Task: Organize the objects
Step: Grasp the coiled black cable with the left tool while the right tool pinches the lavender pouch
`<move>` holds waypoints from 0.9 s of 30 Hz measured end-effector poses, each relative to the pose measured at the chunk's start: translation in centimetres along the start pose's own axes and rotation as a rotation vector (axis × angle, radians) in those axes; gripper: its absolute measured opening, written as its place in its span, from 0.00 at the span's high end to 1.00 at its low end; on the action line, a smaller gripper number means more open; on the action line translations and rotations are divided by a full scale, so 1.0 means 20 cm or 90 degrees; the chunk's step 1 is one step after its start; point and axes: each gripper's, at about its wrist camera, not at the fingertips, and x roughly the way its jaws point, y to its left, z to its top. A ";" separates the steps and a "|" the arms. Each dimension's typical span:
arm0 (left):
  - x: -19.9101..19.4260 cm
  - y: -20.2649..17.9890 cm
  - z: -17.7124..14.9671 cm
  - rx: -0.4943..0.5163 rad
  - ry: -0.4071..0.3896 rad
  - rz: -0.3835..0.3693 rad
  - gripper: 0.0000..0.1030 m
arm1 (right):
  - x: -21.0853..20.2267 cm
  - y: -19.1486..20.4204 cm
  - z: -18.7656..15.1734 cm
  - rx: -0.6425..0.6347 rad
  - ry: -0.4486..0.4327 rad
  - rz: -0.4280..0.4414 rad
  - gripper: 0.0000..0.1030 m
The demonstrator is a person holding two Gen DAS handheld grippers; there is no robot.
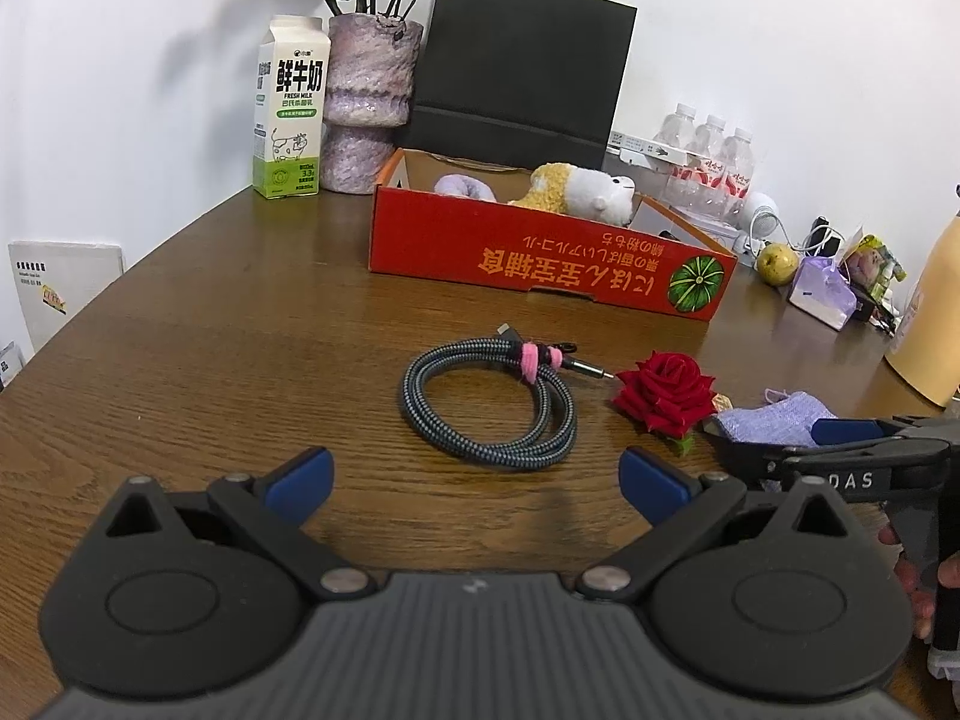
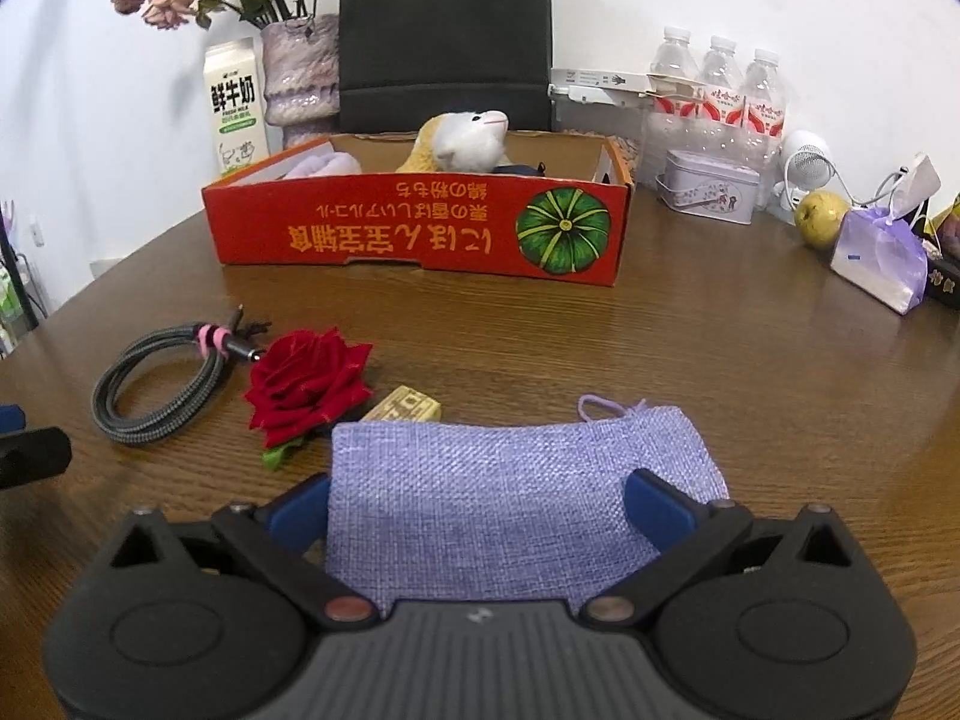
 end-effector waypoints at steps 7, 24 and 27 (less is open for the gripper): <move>0.00 0.00 0.00 0.003 0.001 -0.002 0.00 | -0.06 -0.08 -0.02 0.053 -0.032 -0.021 0.50; 0.10 -0.08 0.12 0.056 0.054 0.002 0.00 | -0.08 -0.07 -0.02 0.041 -0.047 -0.018 0.92; 0.17 -0.12 0.19 0.089 0.077 0.019 0.00 | -0.09 -0.08 -0.03 0.050 -0.050 -0.013 0.92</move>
